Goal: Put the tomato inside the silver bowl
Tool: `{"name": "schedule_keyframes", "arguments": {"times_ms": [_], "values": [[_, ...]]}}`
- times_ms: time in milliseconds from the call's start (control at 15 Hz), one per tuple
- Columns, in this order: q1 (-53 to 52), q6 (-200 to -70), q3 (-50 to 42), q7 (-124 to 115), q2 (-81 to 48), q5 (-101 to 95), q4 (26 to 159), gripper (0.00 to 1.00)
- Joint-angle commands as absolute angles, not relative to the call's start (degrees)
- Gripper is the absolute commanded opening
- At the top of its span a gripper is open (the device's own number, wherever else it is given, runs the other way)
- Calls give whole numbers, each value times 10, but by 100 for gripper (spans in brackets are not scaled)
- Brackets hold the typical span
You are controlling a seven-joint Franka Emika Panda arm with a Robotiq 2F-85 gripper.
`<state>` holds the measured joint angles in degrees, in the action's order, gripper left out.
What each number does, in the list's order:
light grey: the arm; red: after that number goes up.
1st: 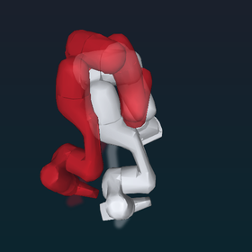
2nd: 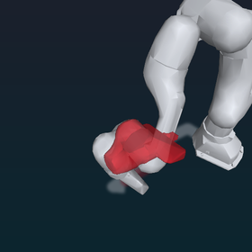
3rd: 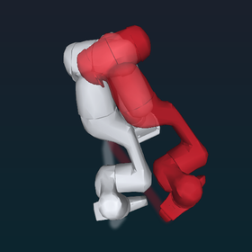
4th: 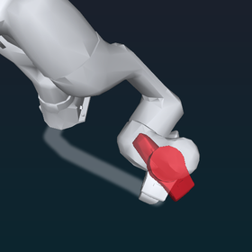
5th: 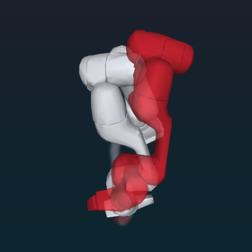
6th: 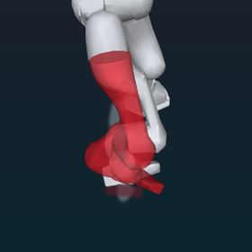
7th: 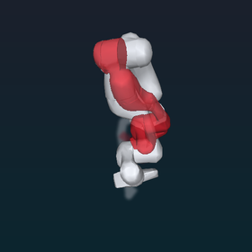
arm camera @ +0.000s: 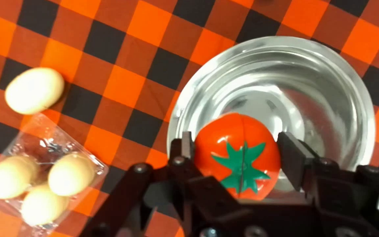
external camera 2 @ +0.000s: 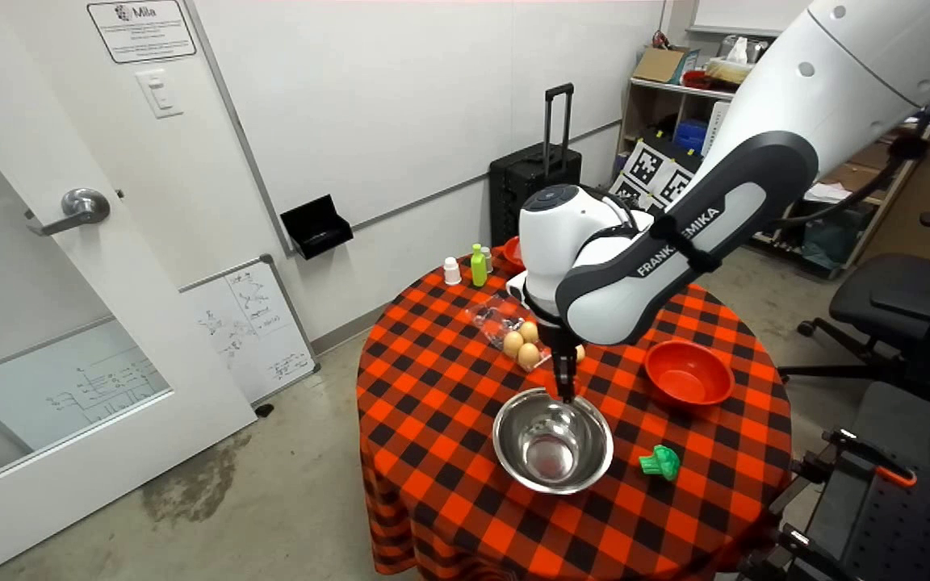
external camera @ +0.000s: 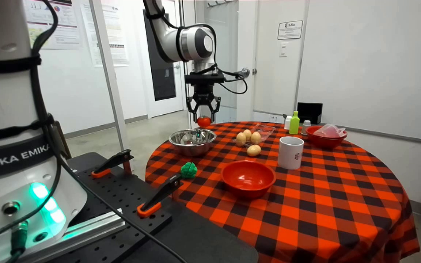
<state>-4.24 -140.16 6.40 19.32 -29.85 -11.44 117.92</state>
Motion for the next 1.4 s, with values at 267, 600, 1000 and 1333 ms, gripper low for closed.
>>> {"name": "schedule_keyframes", "arguments": {"times_ms": [267, 600, 1000, 1333], "values": [[-19, -1389, 112, 295, -343, -93, 1158, 38], [-28, -1375, 103, 275, -410, -100, 1105, 38], [-29, -1337, 106, 276, -473, -99, 1040, 38], [-30, -1320, 106, 271, -493, -98, 1014, 55]]}}
